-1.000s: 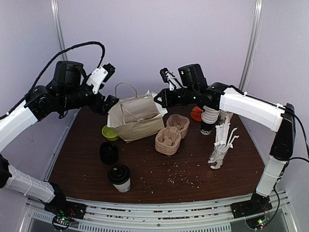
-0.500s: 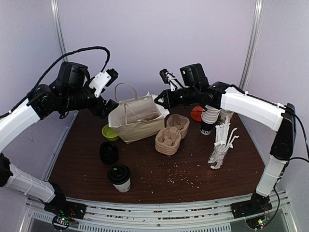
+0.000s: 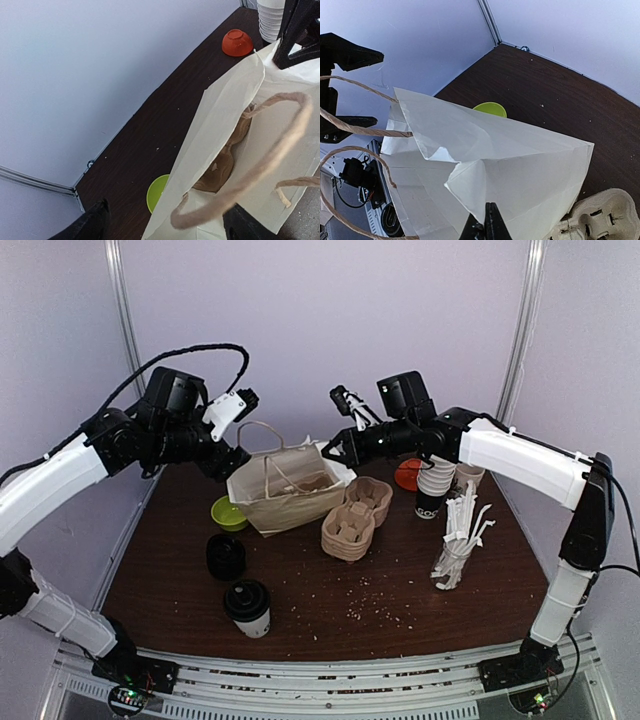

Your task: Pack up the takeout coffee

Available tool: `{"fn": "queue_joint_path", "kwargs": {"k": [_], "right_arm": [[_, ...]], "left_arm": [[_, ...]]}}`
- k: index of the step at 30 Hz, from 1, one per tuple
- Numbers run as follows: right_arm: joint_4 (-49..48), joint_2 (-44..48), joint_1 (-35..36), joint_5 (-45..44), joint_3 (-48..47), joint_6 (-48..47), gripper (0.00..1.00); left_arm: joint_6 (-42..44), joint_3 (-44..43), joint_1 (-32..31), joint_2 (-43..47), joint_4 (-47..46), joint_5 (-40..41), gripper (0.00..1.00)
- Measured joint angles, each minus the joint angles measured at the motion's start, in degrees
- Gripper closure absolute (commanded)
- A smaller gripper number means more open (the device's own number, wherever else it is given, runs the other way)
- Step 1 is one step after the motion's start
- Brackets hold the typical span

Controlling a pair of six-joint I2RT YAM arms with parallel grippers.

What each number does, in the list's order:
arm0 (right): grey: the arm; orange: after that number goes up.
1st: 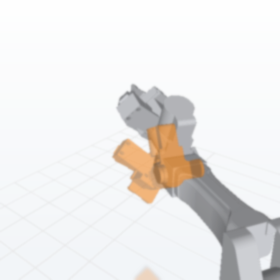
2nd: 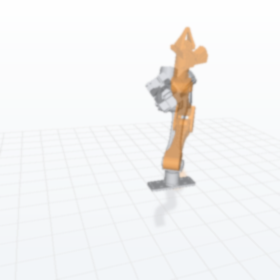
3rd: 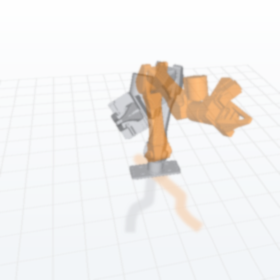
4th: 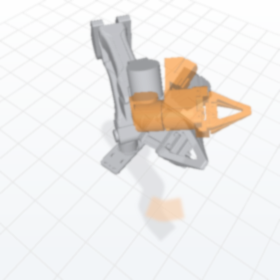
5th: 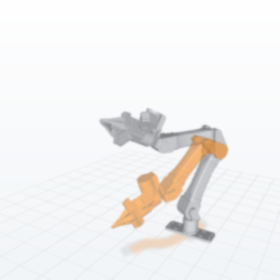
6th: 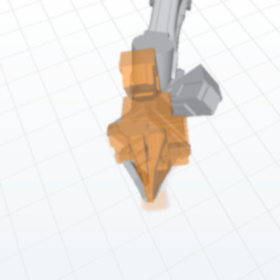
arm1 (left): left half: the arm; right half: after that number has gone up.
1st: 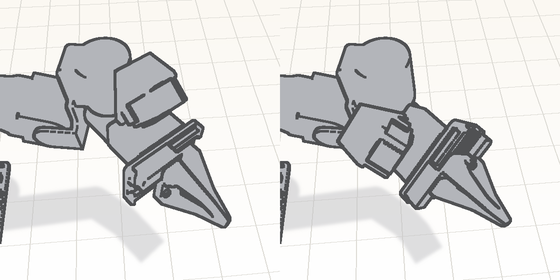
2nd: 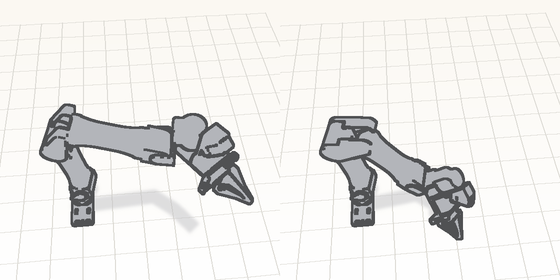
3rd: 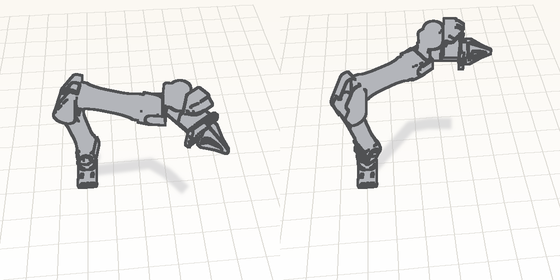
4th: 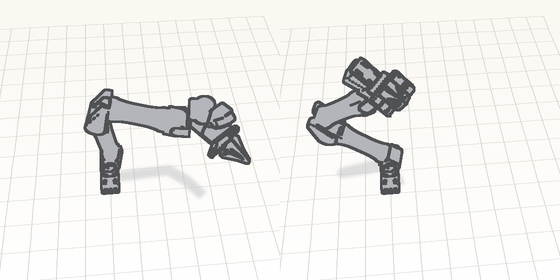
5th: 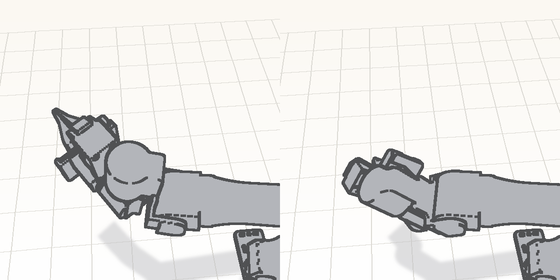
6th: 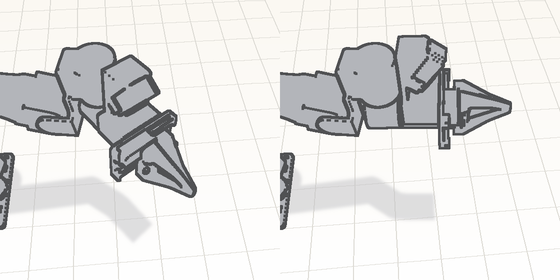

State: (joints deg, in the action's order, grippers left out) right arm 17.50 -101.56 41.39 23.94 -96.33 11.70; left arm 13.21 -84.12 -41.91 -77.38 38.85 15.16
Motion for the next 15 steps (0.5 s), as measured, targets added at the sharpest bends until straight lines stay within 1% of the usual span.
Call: {"fn": "queue_joint_path", "kwargs": {"k": [4,7,12,15], "right_arm": [[0.04,0.00,-0.13,0.90,0.00,-0.26,1.00],[0.13,0.00,-0.13,1.31,0.00,-0.70,1.00],[0.46,0.00,-0.13,2.12,0.00,-0.92,1.00],[0.57,0.00,-0.13,2.27,-0.02,-0.96,1.00]], "left_arm": [[1.07,0.00,0.24,-1.44,-0.52,-0.90,0.21],[1.75,0.00,0.24,-2.36,-1.57,-1.70,0.25],[2.95,-0.02,0.26,-4.13,-3.17,-2.82,0.44],[3.56,-0.02,0.31,-5.62,-3.72,-3.15,0.48]]}}
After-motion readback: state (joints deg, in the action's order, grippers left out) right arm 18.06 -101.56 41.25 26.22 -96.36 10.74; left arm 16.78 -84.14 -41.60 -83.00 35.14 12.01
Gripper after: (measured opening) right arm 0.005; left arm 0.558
